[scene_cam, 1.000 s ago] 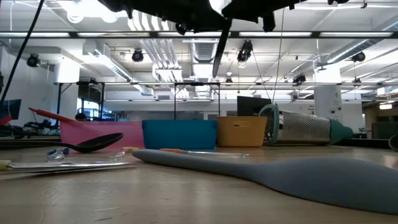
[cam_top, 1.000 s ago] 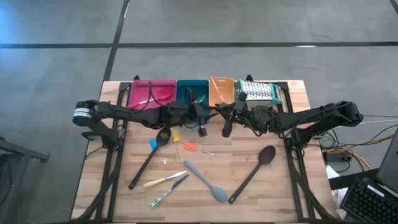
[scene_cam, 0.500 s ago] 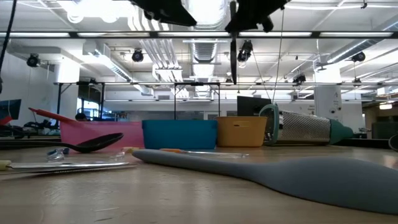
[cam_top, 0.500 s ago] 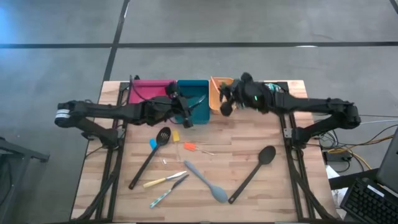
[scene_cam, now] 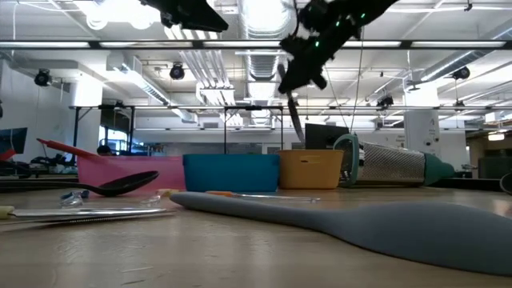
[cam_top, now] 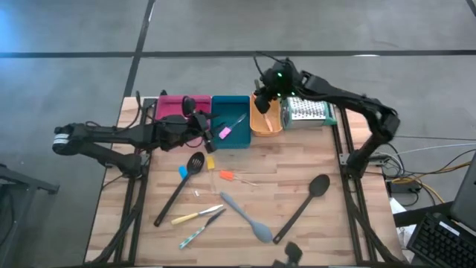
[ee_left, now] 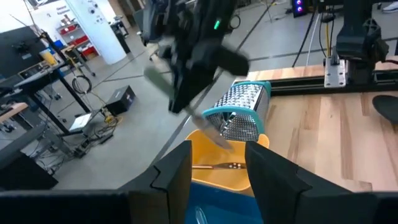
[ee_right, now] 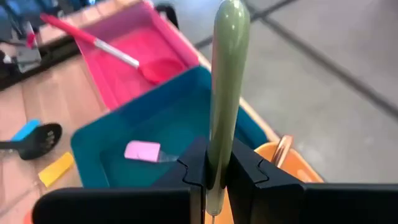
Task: Pick & Place Kitchen Items
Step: Put the green knife into the yellow bin
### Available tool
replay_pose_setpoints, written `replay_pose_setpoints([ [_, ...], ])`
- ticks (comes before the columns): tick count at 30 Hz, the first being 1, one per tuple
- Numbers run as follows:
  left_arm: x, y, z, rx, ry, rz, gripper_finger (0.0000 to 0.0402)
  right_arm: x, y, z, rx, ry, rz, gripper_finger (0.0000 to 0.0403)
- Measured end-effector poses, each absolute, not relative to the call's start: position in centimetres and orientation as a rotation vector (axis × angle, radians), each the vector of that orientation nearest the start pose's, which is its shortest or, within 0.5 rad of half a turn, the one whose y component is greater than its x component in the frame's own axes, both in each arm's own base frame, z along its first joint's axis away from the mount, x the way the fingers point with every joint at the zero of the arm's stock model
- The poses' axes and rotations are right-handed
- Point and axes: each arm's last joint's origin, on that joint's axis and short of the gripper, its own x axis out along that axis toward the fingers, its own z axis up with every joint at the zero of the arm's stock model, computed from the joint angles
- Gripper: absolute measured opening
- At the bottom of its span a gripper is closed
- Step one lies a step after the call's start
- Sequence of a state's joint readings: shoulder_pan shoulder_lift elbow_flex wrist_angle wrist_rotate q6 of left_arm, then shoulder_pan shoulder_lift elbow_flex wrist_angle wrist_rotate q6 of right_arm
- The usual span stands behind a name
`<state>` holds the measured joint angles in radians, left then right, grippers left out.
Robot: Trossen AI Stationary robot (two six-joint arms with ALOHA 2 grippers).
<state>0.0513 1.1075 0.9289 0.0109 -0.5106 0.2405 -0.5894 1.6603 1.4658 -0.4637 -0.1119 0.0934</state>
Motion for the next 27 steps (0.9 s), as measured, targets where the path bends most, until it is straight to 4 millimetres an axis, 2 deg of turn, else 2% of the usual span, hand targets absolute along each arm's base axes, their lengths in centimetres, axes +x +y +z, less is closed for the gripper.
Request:
replay_pose_setpoints([
  [5, 24.1, 2.7, 34.0, 0.276, 0.245, 0.537, 0.0151, 31.9, -23.6, 28.9, 0.396, 0.670, -0.440, 0.0024],
  [10, 23.9, 2.7, 33.7, 0.296, 0.284, 0.537, 0.0151, 32.2, -25.5, 26.2, 0.433, 0.743, -0.435, 0.0025],
  [16, 23.9, 2.7, 33.6, 0.310, 0.296, 0.535, 0.0151, 31.8, -26.7, 24.1, 0.501, 0.802, -0.413, 0.0025],
  [27, 23.9, 2.7, 33.7, 0.330, 0.300, 0.533, 0.0151, 31.6, -28.0, 21.8, 0.571, 0.843, -0.418, 0.0026],
])
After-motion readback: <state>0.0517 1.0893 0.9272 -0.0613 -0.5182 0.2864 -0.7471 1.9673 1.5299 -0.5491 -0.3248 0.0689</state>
